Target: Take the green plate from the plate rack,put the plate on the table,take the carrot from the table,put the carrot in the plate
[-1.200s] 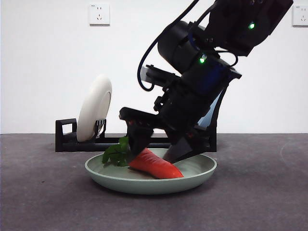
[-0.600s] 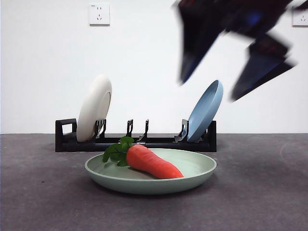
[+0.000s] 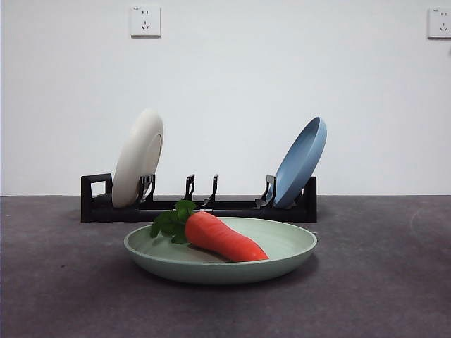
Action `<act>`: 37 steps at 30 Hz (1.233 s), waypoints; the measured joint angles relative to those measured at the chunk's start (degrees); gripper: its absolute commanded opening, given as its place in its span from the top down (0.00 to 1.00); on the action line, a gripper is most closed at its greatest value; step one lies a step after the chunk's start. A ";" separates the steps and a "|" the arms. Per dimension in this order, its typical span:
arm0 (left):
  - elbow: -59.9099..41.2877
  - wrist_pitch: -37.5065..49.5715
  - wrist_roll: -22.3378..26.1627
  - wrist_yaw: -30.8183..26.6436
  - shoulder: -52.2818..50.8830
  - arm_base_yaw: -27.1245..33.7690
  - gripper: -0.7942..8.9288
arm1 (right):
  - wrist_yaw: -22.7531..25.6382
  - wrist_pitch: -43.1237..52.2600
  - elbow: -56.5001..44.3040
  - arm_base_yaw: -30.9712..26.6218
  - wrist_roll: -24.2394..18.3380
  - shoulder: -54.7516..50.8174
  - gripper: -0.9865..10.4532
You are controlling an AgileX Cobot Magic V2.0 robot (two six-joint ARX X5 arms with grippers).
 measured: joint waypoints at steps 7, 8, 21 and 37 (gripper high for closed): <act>0.00 -1.01 0.00 0.00 0.00 0.00 0.93 | 0.02 -2.91 0.00 0.00 0.00 -5.66 0.92; 0.00 -1.01 0.00 0.00 0.00 0.00 0.93 | 0.02 -2.95 0.00 0.00 0.00 -5.90 0.92; 0.00 -1.11 0.00 0.00 0.00 0.00 0.92 | 0.20 -2.93 0.00 0.00 0.00 -6.10 0.91; -0.07 6.51 5.44 -4.55 -4.90 9.64 0.92 | 0.20 -2.93 0.00 0.00 0.00 -6.14 0.91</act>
